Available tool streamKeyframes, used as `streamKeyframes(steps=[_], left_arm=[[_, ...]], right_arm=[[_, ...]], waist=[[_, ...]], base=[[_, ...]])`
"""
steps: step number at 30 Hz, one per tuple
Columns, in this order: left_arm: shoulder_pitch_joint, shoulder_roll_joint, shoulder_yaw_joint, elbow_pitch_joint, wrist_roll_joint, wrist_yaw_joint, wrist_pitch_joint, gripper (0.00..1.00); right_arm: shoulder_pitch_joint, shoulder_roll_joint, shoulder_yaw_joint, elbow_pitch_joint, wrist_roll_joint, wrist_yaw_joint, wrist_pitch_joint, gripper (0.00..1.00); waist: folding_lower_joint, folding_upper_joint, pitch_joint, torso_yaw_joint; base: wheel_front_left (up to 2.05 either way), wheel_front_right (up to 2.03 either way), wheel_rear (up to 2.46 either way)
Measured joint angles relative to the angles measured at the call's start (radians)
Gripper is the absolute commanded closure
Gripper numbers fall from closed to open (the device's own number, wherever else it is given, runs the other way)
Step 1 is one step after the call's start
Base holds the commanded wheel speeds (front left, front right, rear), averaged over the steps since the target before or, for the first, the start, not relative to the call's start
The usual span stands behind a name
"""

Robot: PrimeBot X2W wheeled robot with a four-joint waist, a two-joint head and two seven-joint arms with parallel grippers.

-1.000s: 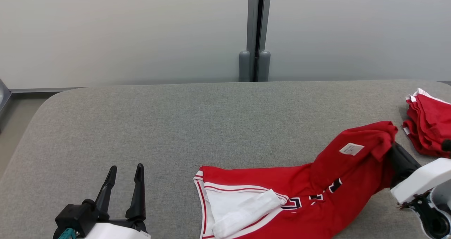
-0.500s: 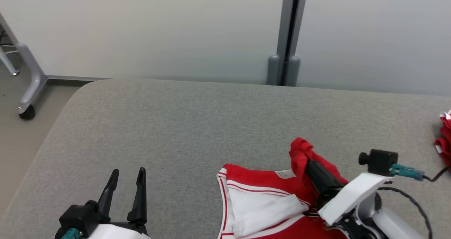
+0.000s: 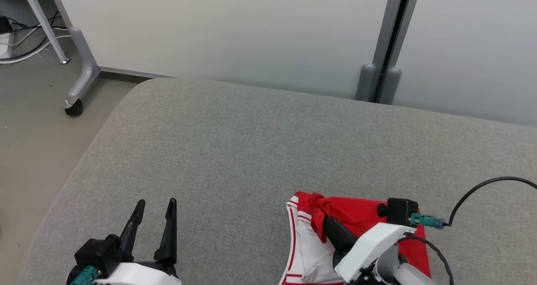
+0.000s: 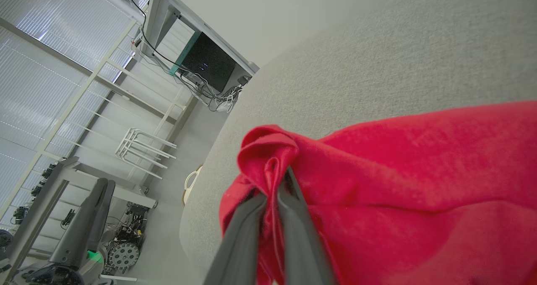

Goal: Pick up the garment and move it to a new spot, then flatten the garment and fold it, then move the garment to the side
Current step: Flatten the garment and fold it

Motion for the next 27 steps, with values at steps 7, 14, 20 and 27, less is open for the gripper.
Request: streamKeyframes(steps=[7,14,20,27], left_arm=[[-0.018,-0.006,-0.001,0.021,-0.007,-0.002,-0.003,0.00],[-0.032,-0.007,0.002,0.040,-0.008,-0.008,-0.007,0.00],[-0.026,-0.008,0.007,0.041,-0.010,-0.004,-0.011,0.00],[-0.011,-0.012,0.019,0.024,-0.009,0.000,-0.016,0.00]], right_arm=[[-0.039,0.047,0.059,0.086,0.028,0.000,-0.010,0.81],[-0.083,0.062,0.113,0.098,0.051,0.000,-0.041,0.00],[-0.118,-0.033,0.110,-0.002,0.049,0.000,-0.100,0.00],[-0.138,-0.206,0.005,-0.042,0.003,0.000,-0.150,0.00]], waist=[[0.0000,0.0000,0.023,0.000],[0.0000,0.0000,0.021,-0.027],[0.0000,0.0000,0.000,-0.066],[0.0000,0.0000,-0.018,-0.115]], base=[[0.00,0.00,0.00],[0.00,0.00,0.00],[0.00,0.00,0.00],[0.00,0.00,0.00]])
